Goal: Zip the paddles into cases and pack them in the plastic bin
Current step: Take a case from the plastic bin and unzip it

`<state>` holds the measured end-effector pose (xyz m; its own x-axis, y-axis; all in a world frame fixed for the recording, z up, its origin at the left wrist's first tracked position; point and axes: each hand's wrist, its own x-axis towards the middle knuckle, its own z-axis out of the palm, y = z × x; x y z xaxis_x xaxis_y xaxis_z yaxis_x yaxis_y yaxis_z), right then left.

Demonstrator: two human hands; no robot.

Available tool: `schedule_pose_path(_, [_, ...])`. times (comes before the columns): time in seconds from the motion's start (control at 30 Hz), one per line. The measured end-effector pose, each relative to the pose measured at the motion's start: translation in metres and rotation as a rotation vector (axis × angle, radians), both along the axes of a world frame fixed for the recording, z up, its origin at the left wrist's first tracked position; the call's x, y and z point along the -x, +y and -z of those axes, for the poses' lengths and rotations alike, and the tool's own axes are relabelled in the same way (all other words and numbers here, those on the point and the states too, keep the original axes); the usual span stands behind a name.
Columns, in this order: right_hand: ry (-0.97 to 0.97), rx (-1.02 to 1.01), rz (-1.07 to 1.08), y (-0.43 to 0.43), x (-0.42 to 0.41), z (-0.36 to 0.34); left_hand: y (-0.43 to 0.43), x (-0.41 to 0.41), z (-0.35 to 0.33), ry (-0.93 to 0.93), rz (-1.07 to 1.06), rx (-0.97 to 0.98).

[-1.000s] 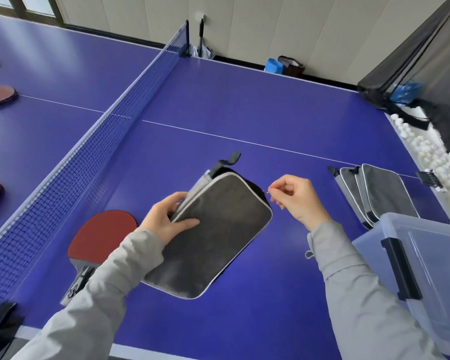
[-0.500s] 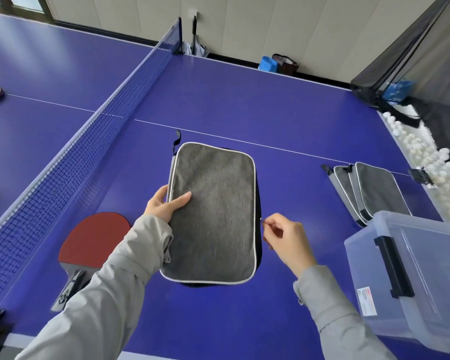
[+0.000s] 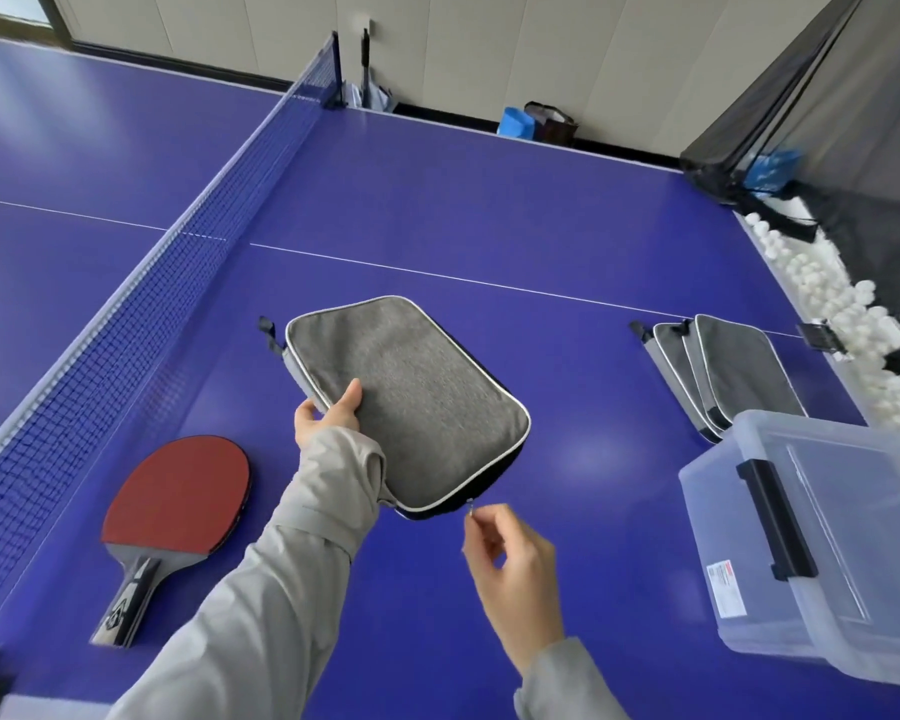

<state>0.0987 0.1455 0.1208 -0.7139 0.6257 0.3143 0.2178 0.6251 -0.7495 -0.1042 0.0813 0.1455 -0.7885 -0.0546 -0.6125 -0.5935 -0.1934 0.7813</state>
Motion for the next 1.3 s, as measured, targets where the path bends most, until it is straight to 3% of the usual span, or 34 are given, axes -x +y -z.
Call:
schedule_pose_path(0.3, [0.022,0.081,-0.073,-0.035,0.02,0.003,0.008,-0.015,0.002,-0.008,-0.21,-0.002])
schedule_pose_path(0.43, [-0.007,0.243,-0.045,-0.022,0.013,0.001,-0.003,-0.009,0.009,0.012,-0.076,0.01])
schedule_pose_path(0.6, [0.1,0.525,0.338,0.043,0.0,-0.013,-0.026,-0.007,0.02,0.109,0.223,-0.083])
schedule_pose_path(0.77, [-0.037,1.029,-0.061,0.071,0.005,-0.035,-0.032,-0.022,0.027,0.057,0.532,-0.223])
schedule_pose_path(0.87, [-0.162,1.196,-0.153,0.066,0.002,-0.041,-0.028,-0.03,0.031,0.024,0.559,-0.225])
schedule_pose_path(1.0, [-0.032,1.162,-0.104,0.059,-0.001,-0.036,-0.016,-0.042,0.03,0.144,0.6,0.019])
schedule_pose_path(1.1, [-0.03,0.94,-0.034,0.047,0.003,-0.026,-0.006,-0.063,0.023,0.311,0.784,0.314])
schedule_pose_path(1.17, [-0.078,0.762,-0.004,0.037,0.007,-0.019,0.002,-0.082,0.014,0.301,0.884,0.168])
schedule_pose_path(1.23, [-0.086,0.722,0.001,0.026,0.009,-0.015,0.009,-0.1,0.008,0.252,0.929,-0.001])
schedule_pose_path(1.3, [-0.095,0.682,-0.005,0.016,0.01,-0.014,0.009,-0.109,0.009,0.283,0.886,0.011])
